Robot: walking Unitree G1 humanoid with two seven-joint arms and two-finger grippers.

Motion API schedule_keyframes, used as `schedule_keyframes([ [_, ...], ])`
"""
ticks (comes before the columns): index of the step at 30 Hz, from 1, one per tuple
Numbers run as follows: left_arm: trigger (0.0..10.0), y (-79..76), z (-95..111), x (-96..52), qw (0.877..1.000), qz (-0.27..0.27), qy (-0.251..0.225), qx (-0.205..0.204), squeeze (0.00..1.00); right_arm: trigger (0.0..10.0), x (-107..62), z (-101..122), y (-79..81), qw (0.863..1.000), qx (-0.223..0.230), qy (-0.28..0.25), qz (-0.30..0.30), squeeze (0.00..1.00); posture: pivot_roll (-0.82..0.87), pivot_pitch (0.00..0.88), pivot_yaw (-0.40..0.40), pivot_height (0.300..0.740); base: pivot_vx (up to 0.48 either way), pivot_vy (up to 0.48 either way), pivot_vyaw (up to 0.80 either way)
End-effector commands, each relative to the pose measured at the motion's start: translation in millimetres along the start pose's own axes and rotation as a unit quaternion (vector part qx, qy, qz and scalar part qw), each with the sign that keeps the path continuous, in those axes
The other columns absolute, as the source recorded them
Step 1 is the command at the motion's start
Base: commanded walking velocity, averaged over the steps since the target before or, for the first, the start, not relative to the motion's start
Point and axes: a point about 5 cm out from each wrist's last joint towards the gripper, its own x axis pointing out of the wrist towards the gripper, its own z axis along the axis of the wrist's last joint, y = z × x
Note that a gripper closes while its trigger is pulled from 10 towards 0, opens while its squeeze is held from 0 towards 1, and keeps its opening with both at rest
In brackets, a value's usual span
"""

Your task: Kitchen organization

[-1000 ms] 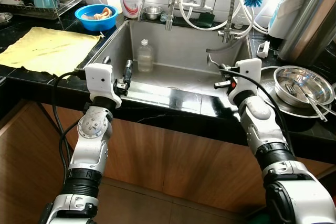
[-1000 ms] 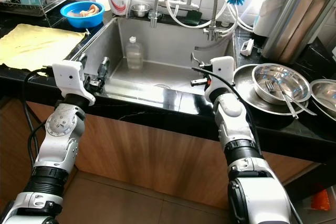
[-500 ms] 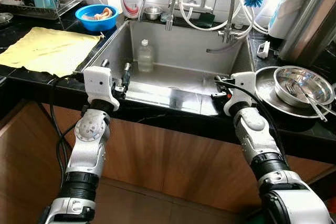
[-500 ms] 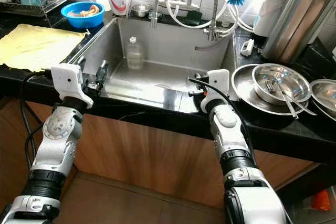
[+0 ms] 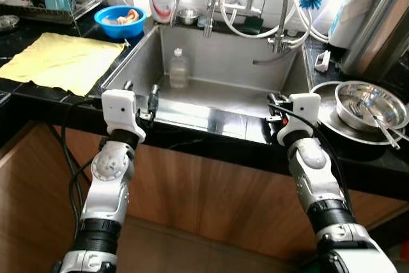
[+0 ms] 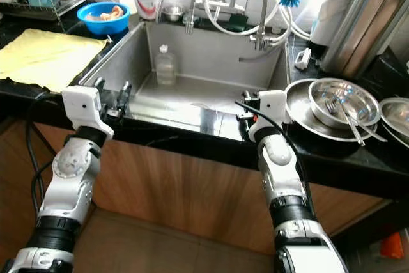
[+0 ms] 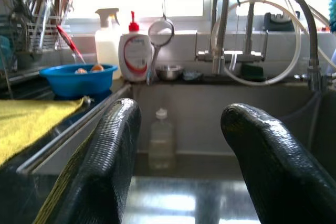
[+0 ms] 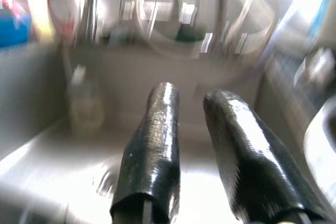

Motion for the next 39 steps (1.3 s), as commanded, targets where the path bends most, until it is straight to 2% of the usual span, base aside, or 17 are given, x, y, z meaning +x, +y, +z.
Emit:
schedule_keyframes([
  [1,10.0,-3.1,6,4.0,1.000,-0.002,-0.013,0.013,0.00,10.0,-0.1,27,0.5,0.998,-0.008,-0.058,-0.015,0.00,0.07,0.000,-0.024,0.740,0.000,0.000,0.00],
  [3,10.0,-4.0,16,14.2,0.998,-0.025,-0.032,0.053,0.00,10.0,-6.2,47,2.6,0.995,-0.008,-0.099,-0.023,0.00,0.06,0.000,-0.017,0.740,0.000,0.000,0.00],
  [4,10.0,-0.4,21,16.3,0.998,-0.020,-0.042,0.045,0.00,10.0,-9.6,53,3.2,0.994,-0.008,-0.108,-0.032,0.00,0.04,0.000,-0.018,0.740,0.000,0.000,0.00],
  [5,10.0,10.2,21,14.7,0.999,0.026,-0.042,-0.022,0.00,10.0,-22.0,59,5.0,0.992,-0.008,-0.120,-0.045,0.00,0.04,0.000,-0.017,0.740,0.000,0.000,0.00],
  [7,10.0,14.4,17,12.4,0.998,0.045,-0.032,-0.031,0.00,10.0,-27.5,57,6.0,0.992,-0.009,-0.119,-0.049,0.00,0.05,0.000,-0.003,0.740,0.000,0.000,0.00],
  [8,10.0,16.5,20,11.7,0.999,0.022,-0.038,0.016,0.00,10.0,-37.9,54,4.9,0.992,0.006,-0.104,-0.066,0.00,0.03,0.000,-0.009,0.740,0.000,0.000,0.00],
  [9,10.0,15.9,21,12.0,0.998,0.002,-0.042,0.039,0.00,10.0,-41.9,55,5.3,0.993,0.000,-0.100,-0.067,0.00,0.03,0.000,-0.009,0.740,0.000,0.000,0.00],
  [10,10.0,14.0,18,19.7,0.997,-0.016,-0.036,0.070,0.00,10.0,-43.4,55,6.0,0.993,-0.021,-0.101,-0.058,0.00,0.02,0.000,-0.021,0.740,0.000,0.000,0.00],
  [12,10.0,12.1,19,25.2,0.996,-0.020,-0.038,0.077,0.00,10.0,-42.6,53,8.0,0.994,-0.036,-0.096,-0.047,0.00,0.03,0.000,-0.019,0.740,0.000,0.000,0.00],
  [13,10.0,9.2,25,27.8,0.997,-0.022,-0.052,0.061,0.00,10.0,-43.8,53,12.2,0.994,-0.057,-0.094,-0.029,0.00,0.02,0.000,-0.019,0.740,0.000,0.000,0.00],
  [15,10.0,6.7,31,30.8,0.997,-0.020,-0.061,0.043,0.00,10.0,-44.0,56,14.8,0.993,-0.070,-0.096,-0.014,0.00,0.03,0.000,-0.019,0.740,0.000,0.000,0.00],
  [17,10.0,0.4,29,23.0,0.997,-0.013,-0.063,0.035,0.00,10.0,-52.2,50,14.0,0.995,-0.045,-0.080,-0.038,0.00,0.02,0.000,-0.020,0.740,0.000,0.000,0.00],
  [20,10.0,-2.9,25,14.1,0.998,-0.012,-0.056,0.032,0.00,10.0,-62.1,44,17.0,0.996,-0.044,-0.066,-0.046,0.00,0.01,0.000,-0.014,0.740,0.000,0.000,0.00],
  [23,10.0,-0.8,15,2.4,0.999,-0.016,-0.040,0.034,0.00,10.0,-80.1,36,24.0,0.997,-0.035,-0.053,-0.038,0.00,0.00,0.000,-0.011,0.740,0.000,0.000,0.00],
  [27,10.0,4.3,6,-1.7,0.999,-0.012,-0.021,0.025,0.00,10.0,-88.9,27,20.0,0.998,-0.040,-0.039,-0.038,0.00,0.01,0.000,-0.012,0.740,0.000,0.000,0.00],
  [31,10.0,3.5,4,-0.8,1.000,-0.007,-0.015,0.018,0.00,10.0,-91.3,17,9.1,0.997,-0.050,-0.020,-0.057,0.00,0.00,0.000,-0.016,0.740,0.000,0.000,0.00],
  [39,10.0,8.5,-7,-7.6,1.000,-0.005,0.005,0.024,0.00,10.0,-103.9,4,9.0,0.996,-0.060,-0.004,-0.063,0.00,0.00,0.000,-0.003,0.740,0.000,0.000,0.00],
])
